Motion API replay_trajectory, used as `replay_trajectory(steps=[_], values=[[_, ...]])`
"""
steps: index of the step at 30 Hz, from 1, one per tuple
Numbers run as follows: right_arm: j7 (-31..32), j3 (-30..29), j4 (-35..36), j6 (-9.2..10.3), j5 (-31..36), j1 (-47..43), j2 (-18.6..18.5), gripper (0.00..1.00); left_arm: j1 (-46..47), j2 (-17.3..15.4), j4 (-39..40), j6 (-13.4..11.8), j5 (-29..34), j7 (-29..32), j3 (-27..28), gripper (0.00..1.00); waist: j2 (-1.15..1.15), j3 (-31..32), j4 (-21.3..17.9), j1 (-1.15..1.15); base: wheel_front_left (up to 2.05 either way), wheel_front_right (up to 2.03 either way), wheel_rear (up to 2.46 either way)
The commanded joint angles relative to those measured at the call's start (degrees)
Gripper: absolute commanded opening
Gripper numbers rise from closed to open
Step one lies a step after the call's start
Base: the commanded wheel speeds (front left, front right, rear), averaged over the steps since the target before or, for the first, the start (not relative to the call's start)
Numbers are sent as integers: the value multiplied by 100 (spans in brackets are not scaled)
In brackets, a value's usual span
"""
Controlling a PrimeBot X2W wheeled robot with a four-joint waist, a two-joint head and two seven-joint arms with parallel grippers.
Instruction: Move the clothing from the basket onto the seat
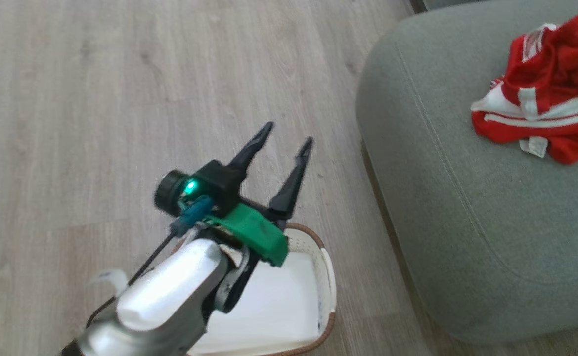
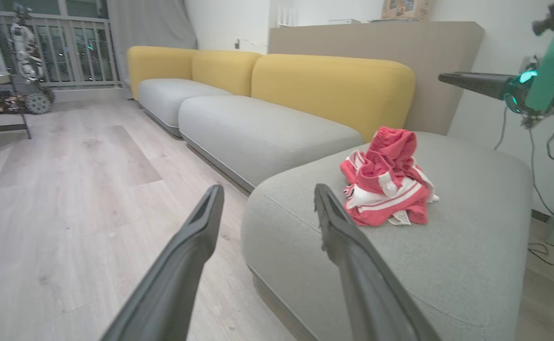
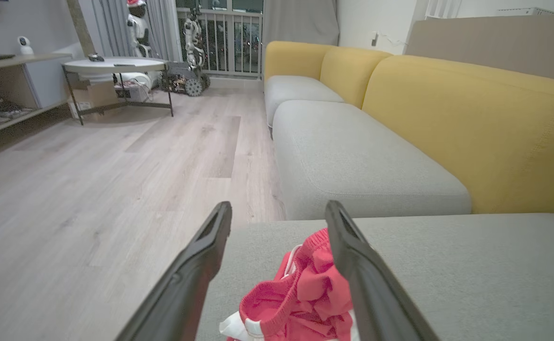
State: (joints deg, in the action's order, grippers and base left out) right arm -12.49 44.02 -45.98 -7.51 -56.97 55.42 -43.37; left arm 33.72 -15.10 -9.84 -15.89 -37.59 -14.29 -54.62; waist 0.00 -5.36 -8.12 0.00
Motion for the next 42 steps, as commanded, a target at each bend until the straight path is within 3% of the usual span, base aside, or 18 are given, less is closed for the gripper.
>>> replay_trajectory(steps=[1, 5, 11, 19, 29, 36, 42], values=[[-112, -97, 139, 2, -42, -192, -146, 100, 112, -180, 215, -58, -25, -69, 333, 100, 0, 133, 137, 0, 0, 0, 0], [-240, -555, 308, 2, -40, -670, 7, 100, -354, -395, 402, -216, -4, -70, 764, 100, 0, 245, 245, 0, 0, 0, 0], [-249, -1901, 1130, 2, 821, -1741, 398, 100, -1051, -666, 651, -354, 126, -70, 1360, 100, 0, 323, 430, 0, 0, 0, 0], [-250, -3503, 2380, 2, 1946, -3467, 1268, 100, -1681, -545, 835, -272, 381, -71, 2099, 100, 0, 390, 723, 0, 0, 0, 0], [-251, -3972, 3745, 2, 2789, -4865, 2184, 100, -2471, 66, 956, 287, 862, -71, 3059, 100, 0, 382, 896, 0, 0, 0, 0], [-251, -4120, 4147, 2, 3186, -5259, 2676, 100, -2865, 470, 748, 688, 1462, -71, 3683, 100, 0, 335, 914, 0, 0, 0, 0], [-251, -4018, 4286, 2, 3378, -5446, 2853, 100, -3012, 723, 525, 936, 1897, -71, 4006, 100, 0, 322, 897, 0, 0, 0, 0]])
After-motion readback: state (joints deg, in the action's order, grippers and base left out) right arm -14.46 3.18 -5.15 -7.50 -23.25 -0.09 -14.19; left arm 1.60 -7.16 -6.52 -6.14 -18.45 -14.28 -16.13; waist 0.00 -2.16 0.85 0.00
